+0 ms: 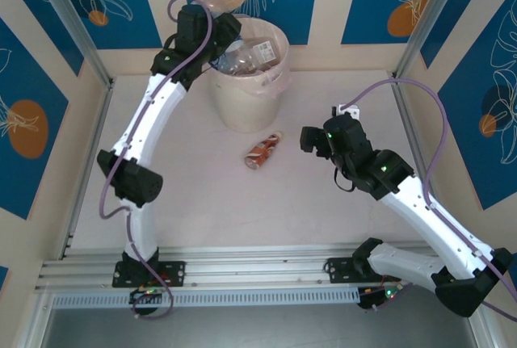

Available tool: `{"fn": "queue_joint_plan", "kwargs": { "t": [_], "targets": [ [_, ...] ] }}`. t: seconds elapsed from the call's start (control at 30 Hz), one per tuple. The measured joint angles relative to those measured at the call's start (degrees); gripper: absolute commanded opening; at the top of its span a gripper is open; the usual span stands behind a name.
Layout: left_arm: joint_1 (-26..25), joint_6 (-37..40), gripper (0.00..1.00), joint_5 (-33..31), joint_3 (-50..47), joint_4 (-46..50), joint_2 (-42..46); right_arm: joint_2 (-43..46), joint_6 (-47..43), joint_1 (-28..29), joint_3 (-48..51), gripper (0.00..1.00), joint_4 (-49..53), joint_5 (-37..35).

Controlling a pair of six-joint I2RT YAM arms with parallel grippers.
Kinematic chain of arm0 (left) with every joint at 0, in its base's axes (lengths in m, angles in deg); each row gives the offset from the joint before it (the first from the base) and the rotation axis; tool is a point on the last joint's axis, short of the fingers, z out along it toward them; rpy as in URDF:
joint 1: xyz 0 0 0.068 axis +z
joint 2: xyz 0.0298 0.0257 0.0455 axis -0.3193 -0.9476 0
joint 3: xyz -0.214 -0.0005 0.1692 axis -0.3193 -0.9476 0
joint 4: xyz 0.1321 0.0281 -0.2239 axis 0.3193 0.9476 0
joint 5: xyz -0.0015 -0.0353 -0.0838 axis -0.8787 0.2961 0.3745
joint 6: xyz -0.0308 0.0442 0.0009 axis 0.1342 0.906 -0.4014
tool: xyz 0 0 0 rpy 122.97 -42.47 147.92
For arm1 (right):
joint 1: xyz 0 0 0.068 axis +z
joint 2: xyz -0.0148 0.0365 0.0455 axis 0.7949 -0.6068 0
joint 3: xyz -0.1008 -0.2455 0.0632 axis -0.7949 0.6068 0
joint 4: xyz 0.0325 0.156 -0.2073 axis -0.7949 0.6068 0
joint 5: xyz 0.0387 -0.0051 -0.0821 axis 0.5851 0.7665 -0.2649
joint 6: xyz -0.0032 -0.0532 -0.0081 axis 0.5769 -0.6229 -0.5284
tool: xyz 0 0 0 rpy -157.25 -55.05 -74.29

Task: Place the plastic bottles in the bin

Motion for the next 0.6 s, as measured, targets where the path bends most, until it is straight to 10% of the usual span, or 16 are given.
{"fn": "queue_joint_plan", "kwargs": {
  "t": [0.6],
  "targets": [
    [-0.50,-6.64,0.64,-3.13,10.32,-0.13,-12.15,1.49,1.92,0.42,4.13,0.99,0.87,0.55]
  ]
}}
